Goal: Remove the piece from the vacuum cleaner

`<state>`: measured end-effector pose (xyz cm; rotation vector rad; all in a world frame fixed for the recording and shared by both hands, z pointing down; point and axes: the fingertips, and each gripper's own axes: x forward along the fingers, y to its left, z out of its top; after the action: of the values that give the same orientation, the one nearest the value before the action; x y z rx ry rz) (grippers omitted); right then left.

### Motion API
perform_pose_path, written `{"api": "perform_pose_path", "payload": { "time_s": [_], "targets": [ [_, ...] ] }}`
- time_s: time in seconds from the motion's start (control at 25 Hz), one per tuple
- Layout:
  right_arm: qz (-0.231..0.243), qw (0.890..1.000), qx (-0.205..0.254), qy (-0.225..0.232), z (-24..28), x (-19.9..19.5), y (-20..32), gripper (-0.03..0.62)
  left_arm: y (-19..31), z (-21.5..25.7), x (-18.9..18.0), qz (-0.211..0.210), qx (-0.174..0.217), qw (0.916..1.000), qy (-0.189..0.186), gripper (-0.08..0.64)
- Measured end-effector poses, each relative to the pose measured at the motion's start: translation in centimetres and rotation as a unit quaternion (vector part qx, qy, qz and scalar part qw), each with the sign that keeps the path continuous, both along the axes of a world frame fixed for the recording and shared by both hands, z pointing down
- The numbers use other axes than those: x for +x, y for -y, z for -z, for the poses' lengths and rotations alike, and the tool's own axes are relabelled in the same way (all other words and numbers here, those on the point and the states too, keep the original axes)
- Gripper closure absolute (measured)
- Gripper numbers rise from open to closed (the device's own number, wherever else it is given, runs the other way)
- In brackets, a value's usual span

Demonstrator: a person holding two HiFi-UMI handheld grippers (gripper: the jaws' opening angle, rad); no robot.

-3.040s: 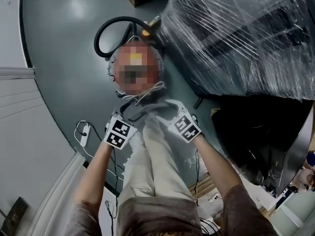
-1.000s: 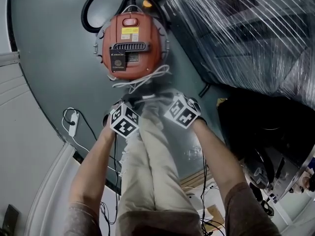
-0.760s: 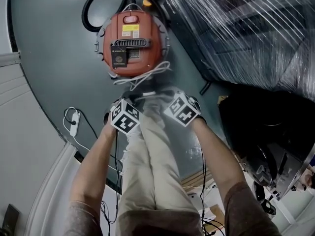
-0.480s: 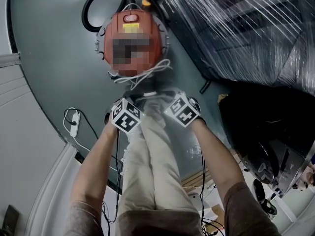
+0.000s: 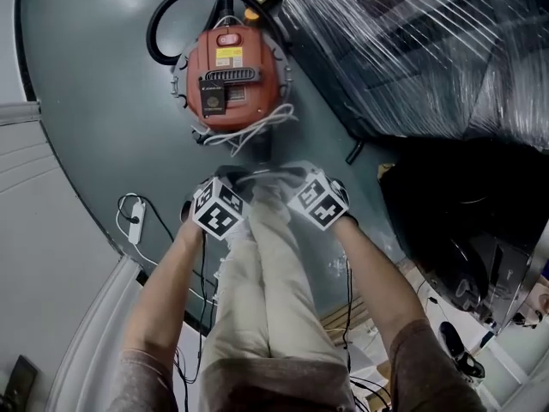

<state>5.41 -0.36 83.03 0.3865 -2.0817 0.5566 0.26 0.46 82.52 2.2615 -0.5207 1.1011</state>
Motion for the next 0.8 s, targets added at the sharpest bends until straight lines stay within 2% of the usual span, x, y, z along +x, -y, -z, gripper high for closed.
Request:
{"api": "perform_pose_path", "payload": {
  "time_s": [0.36,0.8],
  "targets": [
    [-0.031,0.999,0.023,0.017,10.6,-0.5,0.6,0.548,0.7,10.5,-0.5,-0.022,0.035,0.9991,-0.005,0.517],
    [-0.024,0.998,0.031,0.041,21.0,-0.7,0.5,0.548,0.5,21.5,-0.6,-0.005,0.058,0.9982,-0.011,0.517]
  ]
}}
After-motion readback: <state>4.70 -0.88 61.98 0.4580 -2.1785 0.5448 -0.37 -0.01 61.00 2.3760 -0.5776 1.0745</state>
